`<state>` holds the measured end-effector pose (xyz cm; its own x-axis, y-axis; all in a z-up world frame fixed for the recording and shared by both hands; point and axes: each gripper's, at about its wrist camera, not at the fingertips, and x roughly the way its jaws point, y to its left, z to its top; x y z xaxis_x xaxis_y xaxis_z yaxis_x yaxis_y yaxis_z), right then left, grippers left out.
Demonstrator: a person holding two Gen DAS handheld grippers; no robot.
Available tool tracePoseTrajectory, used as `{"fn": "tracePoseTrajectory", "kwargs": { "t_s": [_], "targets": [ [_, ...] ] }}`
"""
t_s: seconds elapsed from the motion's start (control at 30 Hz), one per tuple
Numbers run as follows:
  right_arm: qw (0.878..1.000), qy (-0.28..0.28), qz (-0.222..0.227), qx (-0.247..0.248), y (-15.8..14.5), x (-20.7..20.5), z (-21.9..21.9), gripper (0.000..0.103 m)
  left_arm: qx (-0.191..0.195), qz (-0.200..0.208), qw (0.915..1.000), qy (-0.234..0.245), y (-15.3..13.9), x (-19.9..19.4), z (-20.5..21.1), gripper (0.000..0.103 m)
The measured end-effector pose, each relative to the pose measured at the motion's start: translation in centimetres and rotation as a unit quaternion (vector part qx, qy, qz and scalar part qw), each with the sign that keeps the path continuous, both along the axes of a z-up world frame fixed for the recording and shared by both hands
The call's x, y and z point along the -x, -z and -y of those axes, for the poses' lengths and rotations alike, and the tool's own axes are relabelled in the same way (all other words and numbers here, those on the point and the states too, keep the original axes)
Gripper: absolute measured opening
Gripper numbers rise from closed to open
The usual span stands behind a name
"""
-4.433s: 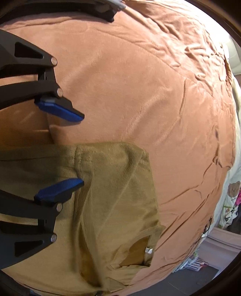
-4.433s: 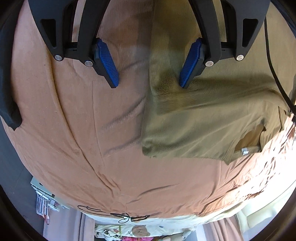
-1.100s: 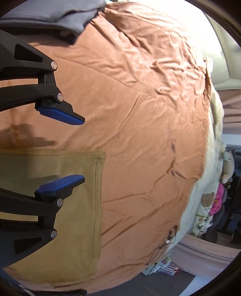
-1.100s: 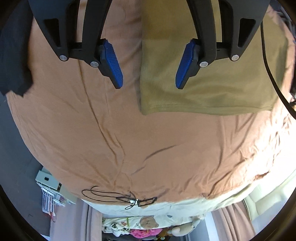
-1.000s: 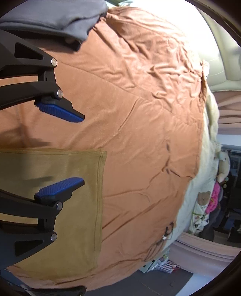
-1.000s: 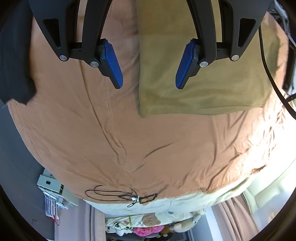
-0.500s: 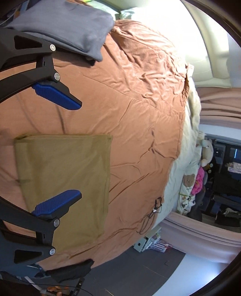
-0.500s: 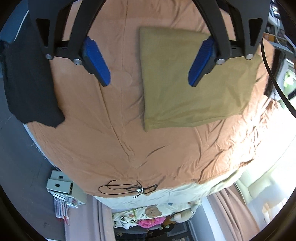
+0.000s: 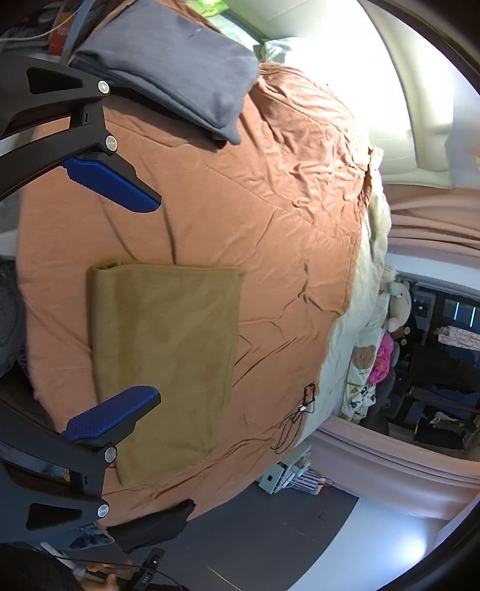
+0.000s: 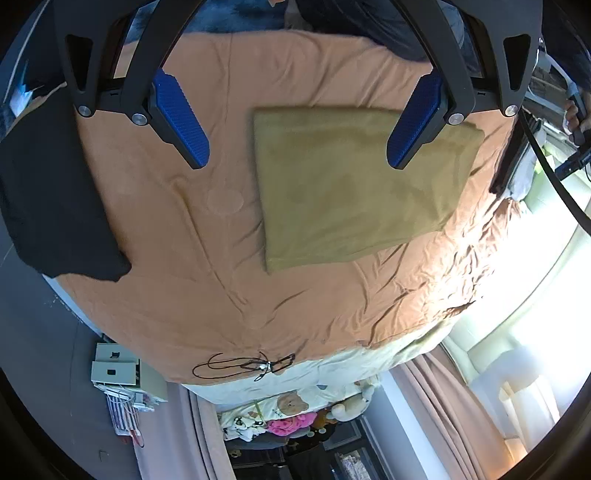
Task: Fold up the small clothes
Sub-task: 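Release the folded shirt and raise both tools above the bed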
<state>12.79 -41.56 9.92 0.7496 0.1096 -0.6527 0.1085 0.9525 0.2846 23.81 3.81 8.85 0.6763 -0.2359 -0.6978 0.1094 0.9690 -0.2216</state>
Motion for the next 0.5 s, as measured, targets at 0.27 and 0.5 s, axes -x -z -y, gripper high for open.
{"fn": "tracePoseTrajectory", "kwargs": {
  "t_s": [0.27, 0.5],
  "targets": [
    [1.0, -0.007, 0.009, -0.029, 3.0, 3.4, 0.7, 0.097, 0.024, -0.004, 0.9997, -0.003, 1.9, 3.2, -0.7, 0.096],
    [0.996, 0.017, 0.022, -0.086, 6.7, 5.2, 2.0, 0.097, 0.077, -0.018, 0.9968, -0.011, 5.5, 5.0, -1.6, 0.096]
  ]
}}
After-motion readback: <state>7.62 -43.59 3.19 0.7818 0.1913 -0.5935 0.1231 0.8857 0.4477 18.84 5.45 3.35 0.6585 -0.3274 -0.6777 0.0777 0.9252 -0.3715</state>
